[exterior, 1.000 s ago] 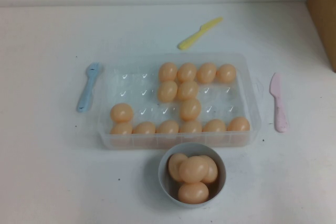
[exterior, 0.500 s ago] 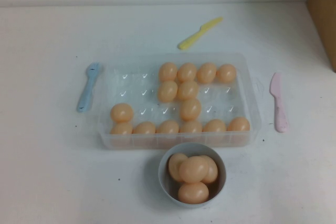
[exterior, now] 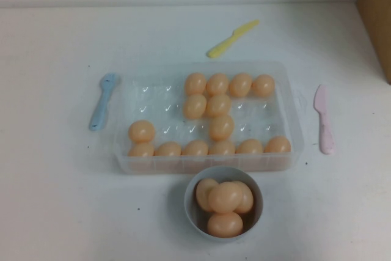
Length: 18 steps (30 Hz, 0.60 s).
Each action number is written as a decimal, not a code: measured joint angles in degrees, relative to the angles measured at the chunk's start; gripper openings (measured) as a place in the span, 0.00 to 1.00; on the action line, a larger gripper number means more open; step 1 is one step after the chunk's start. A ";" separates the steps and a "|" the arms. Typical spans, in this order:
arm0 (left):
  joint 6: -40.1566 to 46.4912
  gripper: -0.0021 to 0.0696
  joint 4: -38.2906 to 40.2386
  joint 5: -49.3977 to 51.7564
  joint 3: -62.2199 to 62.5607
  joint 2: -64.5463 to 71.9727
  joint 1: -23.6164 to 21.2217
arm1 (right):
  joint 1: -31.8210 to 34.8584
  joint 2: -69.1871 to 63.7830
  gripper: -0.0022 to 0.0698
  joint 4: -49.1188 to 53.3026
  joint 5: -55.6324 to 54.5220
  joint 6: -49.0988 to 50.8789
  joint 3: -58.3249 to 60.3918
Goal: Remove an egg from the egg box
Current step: Pick up the egg from the plastic box
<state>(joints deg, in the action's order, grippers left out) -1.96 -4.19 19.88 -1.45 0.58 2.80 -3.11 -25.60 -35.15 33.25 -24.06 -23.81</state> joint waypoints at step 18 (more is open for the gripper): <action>0.00 0.02 0.00 0.00 0.00 0.00 -0.09 | -7.06 -47.40 0.01 15.78 32.06 -7.14 -45.36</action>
<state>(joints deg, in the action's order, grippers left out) -1.96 -4.19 19.88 -1.45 0.58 2.71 -10.17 -73.00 -19.37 65.32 -31.20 -69.17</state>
